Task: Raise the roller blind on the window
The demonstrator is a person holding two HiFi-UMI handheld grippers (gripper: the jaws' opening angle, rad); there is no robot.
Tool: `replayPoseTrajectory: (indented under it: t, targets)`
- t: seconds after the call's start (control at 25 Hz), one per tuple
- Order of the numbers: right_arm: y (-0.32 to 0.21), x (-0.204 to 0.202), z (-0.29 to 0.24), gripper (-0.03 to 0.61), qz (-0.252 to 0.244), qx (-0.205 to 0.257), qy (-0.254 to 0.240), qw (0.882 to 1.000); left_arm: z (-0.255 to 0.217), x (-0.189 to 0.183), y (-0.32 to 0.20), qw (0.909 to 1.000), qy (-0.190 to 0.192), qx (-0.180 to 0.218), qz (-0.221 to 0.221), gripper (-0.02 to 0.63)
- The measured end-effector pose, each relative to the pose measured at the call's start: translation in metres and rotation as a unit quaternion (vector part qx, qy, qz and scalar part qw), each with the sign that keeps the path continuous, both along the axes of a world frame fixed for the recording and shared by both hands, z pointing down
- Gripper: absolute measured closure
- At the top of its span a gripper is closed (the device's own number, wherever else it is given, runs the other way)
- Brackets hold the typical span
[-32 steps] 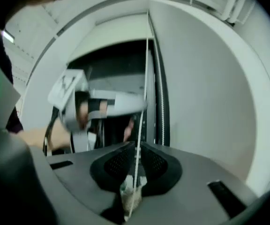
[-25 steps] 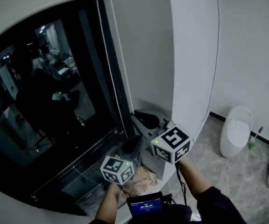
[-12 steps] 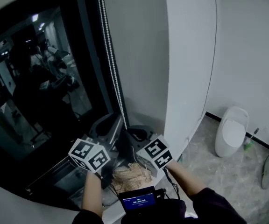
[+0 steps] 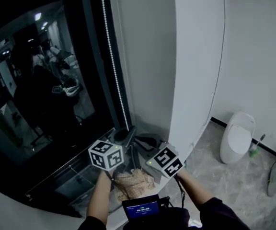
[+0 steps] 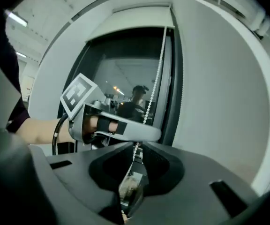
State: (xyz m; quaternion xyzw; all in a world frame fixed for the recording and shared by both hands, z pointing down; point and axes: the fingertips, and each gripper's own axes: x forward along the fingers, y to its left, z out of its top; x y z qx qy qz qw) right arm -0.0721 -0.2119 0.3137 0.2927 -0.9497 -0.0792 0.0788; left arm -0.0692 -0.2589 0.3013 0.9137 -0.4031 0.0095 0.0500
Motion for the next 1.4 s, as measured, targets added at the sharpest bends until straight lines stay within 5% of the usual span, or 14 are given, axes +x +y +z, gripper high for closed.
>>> replayPoseTrajectory:
  t: [0.08,0.24,0.4,0.6,0.76,0.92,1.12,1.28,1.4]
  targets:
    - [0.002,0.002,-0.005,0.534,-0.002,0.010,0.003,1.000,0.000,-0.012,0.003,0.9989,0.044,0.010,-0.013,0.607]
    - [0.000,0.014,-0.031,0.534,0.009,0.031,-0.042,0.999,-0.050,-0.019,0.014,0.9946,0.040,0.095,-0.014,0.607]
    - [-0.008,0.014,-0.042,0.534,0.012,0.021,-0.061,0.998,-0.099,-0.015,0.007,0.9918,0.025,0.126,-0.005,0.606]
    - [-0.009,0.023,-0.062,0.534,0.032,0.041,-0.104,0.993,-0.082,-0.015,0.001,0.9957,0.011,0.091,-0.007,0.607]
    - [-0.007,0.042,-0.093,0.534,0.038,0.045,-0.150,0.987,-0.047,-0.033,0.004,0.9928,0.098,0.068,-0.012,0.607]
    - [0.002,0.038,-0.122,0.534,0.008,0.041,-0.185,0.982,-0.015,-0.022,0.012,0.9966,0.030,0.073,-0.024,0.607]
    - [0.002,0.023,-0.136,0.534,-0.012,0.061,-0.189,0.980,0.070,-0.016,0.007,0.9991,-0.021,-0.008,-0.035,0.607]
    - [0.000,0.018,-0.137,0.534,-0.015,0.057,-0.200,0.978,0.047,-0.025,0.008,0.9981,-0.020,0.028,-0.052,0.607]
    - [-0.004,0.021,-0.140,0.534,0.001,0.064,-0.201,0.977,0.008,-0.034,0.013,0.9963,0.027,0.061,-0.056,0.606]
